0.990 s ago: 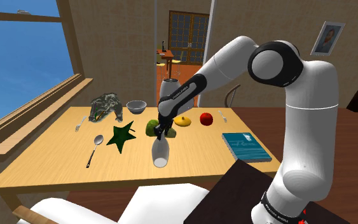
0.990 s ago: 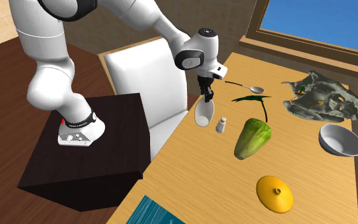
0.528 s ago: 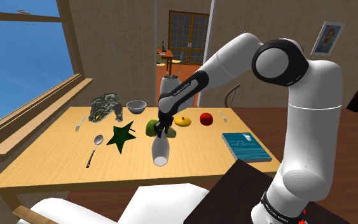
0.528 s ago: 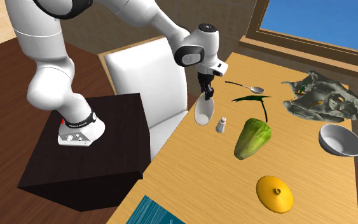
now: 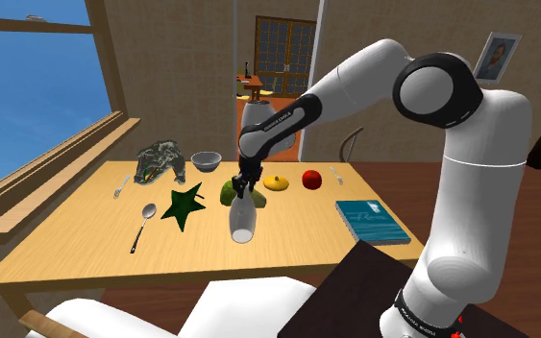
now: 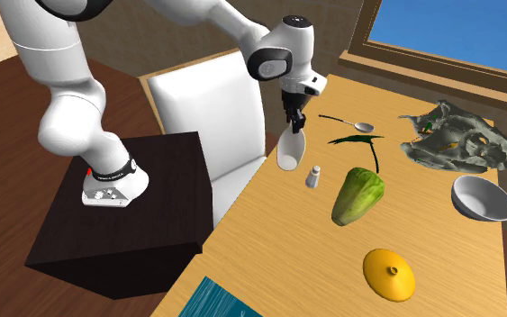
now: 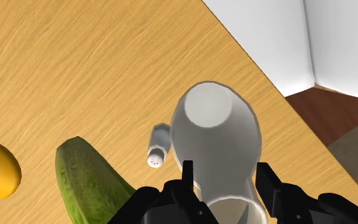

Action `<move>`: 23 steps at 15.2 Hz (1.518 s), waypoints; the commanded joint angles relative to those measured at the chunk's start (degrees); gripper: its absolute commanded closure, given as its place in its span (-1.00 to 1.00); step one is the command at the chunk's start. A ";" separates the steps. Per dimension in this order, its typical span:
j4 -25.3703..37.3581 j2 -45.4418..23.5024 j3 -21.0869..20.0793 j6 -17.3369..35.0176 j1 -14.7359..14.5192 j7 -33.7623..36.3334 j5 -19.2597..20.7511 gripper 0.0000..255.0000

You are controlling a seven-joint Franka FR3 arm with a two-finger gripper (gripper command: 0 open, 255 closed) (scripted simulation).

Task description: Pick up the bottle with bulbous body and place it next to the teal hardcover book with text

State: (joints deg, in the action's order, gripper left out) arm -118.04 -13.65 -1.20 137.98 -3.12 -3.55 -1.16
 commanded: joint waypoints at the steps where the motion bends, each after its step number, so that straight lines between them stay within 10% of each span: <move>1: 0.31 1.07 0.01 -1.37 0.02 -0.01 -0.01 1.00; 23: 8.79 8.18 0.03 -16.96 0.07 0.23 0.05 1.00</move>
State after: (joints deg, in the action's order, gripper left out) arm -109.81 -5.67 -1.15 121.78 -3.01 -3.38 -1.13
